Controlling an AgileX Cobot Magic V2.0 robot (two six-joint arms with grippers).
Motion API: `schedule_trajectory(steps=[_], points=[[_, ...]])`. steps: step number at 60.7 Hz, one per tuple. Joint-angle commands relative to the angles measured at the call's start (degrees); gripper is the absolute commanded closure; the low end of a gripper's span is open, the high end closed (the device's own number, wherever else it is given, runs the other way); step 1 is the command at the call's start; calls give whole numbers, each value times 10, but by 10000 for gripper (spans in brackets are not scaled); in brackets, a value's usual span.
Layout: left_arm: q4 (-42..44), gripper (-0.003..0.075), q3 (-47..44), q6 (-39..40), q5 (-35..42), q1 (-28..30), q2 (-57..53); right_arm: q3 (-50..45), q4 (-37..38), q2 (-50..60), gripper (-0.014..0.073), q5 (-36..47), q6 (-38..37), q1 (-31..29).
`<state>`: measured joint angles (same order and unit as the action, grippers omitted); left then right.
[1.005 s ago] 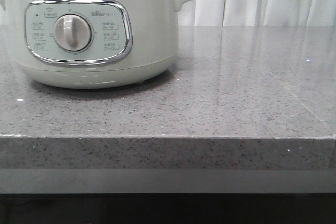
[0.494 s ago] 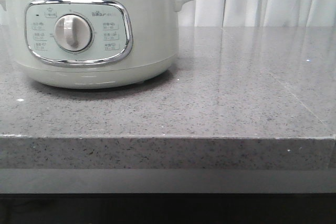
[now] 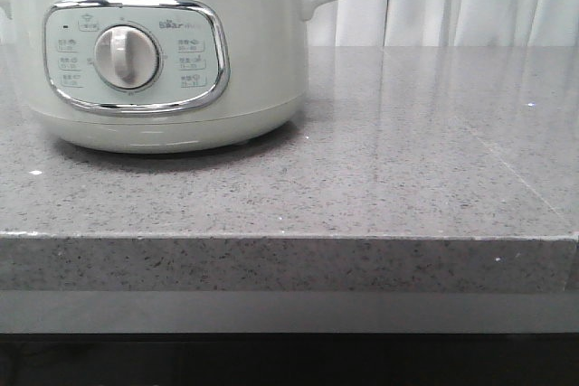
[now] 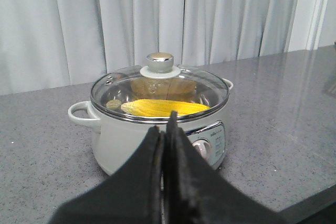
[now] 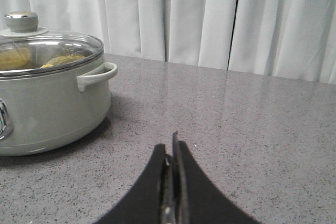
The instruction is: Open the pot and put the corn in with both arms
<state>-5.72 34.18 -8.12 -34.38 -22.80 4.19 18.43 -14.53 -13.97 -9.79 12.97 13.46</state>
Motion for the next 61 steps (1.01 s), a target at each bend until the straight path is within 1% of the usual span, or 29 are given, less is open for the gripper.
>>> schedule_trajectory(steps=[1,6,41,44,49,54,61], points=[[-1,738,-19,1,70,-4,-36,16,3,-3,662,50,4,-2],[-1,738,-34,1,74,-4,-59,16,3,-3,662,50,4,-2],[-1,738,-41,1,73,-4,-53,16,3,-3,662,48,4,-2],[-1,738,-51,1,90,-3,-53,16,3,-3,662,48,4,-2],[-1,738,-83,1,140,10,-53,16,3,-3,662,48,4,-2],[-1,738,-129,1,195,41,-53,16,3,-3,662,48,4,-2],[-1,738,-202,1,256,99,-53,16,3,-3,662,48,4,-2]])
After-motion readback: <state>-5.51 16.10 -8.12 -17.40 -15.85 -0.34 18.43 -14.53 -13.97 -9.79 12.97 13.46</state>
